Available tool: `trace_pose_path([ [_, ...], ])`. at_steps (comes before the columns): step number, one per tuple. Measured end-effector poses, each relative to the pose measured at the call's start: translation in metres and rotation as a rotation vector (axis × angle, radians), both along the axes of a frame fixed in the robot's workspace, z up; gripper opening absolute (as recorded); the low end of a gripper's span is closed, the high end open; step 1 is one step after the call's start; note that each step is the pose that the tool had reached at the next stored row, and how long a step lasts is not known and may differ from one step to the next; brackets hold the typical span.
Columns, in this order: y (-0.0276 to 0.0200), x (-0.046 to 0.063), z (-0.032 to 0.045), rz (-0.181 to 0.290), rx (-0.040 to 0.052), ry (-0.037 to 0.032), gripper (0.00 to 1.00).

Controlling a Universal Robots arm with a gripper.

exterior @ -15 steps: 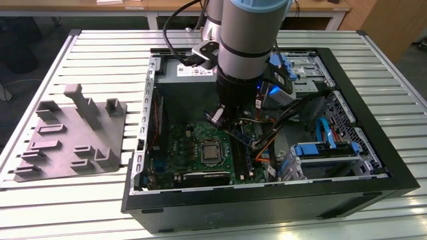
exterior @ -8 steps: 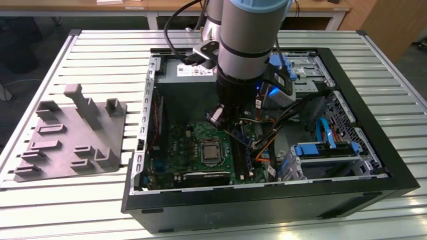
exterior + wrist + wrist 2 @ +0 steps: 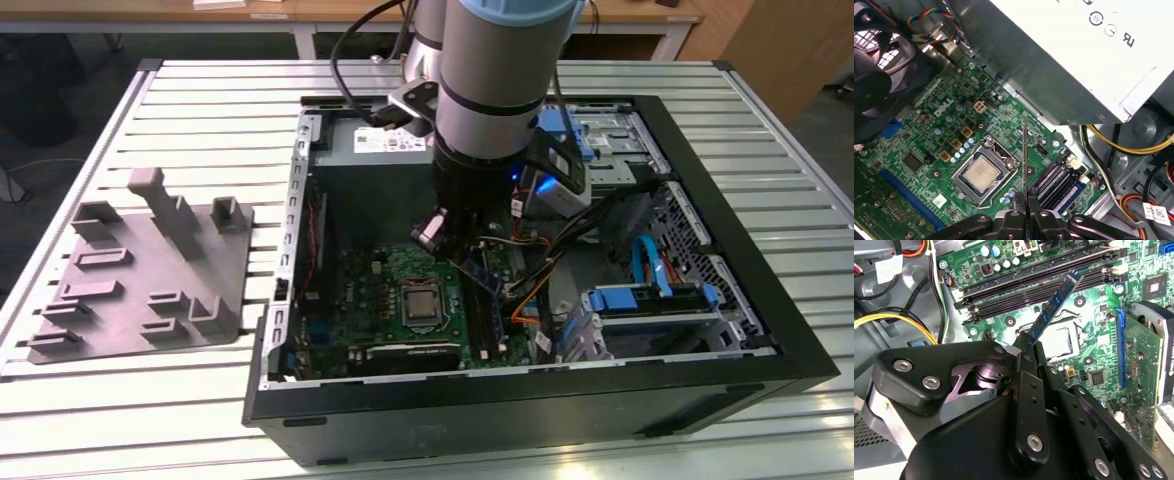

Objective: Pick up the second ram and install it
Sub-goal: 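Insert the second ram into the second slot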

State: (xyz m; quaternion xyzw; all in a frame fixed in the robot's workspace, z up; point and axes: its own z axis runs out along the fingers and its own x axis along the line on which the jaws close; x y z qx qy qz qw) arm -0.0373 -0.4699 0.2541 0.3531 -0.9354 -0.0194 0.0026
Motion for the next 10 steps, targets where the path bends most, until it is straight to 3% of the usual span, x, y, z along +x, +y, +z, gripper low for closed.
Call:
trace_pose_path([
  [10, 0.0, 0.0, -0.0003, -0.049, -0.0023, 0.0, 0.14],
])
